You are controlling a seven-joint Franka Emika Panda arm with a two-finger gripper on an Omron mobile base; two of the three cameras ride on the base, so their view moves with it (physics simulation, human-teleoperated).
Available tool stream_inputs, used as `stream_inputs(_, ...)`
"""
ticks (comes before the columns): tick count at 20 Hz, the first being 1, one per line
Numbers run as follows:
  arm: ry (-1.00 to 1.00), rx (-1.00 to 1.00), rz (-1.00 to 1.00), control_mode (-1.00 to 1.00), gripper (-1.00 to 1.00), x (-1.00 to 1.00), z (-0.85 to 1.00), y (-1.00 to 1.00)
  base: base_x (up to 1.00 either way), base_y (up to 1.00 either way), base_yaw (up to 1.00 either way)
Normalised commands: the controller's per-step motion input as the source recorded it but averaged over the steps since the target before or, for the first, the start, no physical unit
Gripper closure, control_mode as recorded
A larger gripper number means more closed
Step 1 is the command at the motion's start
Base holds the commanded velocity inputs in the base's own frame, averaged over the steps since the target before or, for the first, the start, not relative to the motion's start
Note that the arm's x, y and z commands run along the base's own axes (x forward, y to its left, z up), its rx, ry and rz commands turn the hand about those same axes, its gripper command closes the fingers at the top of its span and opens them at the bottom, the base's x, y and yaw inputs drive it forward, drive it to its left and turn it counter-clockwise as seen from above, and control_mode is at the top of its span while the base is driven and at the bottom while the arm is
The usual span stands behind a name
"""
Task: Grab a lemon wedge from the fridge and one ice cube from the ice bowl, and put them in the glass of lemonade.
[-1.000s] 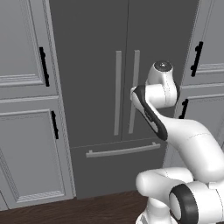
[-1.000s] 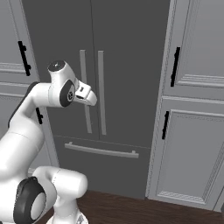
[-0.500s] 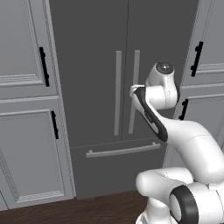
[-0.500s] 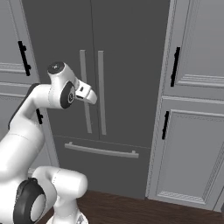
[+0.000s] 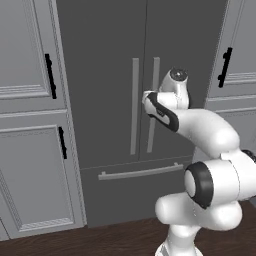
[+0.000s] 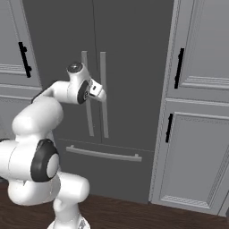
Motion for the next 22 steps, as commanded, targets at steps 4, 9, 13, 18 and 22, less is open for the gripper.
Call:
stream_inputs(4, 0.14, -0.02, 0.0, -1.0, -1.0, 0.63, 0.01, -0.2, 0.0, 0.0, 0.0)
stream_inputs(9, 0.0, -0.02, 0.03, -1.0, -1.0, 0.47, -0.2, -0.22, 0.0, 0.0, 0.0)
stream_inputs(13, 0.0, 0.0, 0.06, -1.0, -1.0, 0.42, -0.43, -0.02, 0.0, 0.0, 0.0)
stream_inputs(18, -0.02, 0.0, 0.06, -1.0, -1.0, 0.44, -0.3, 0.0, 0.0, 0.0, 0.0)
stream_inputs(22, 0.0, -0.04, 0.01, -1.0, -1.0, 0.38, 0.0, 0.0, 0.0, 0.0, 0.0)
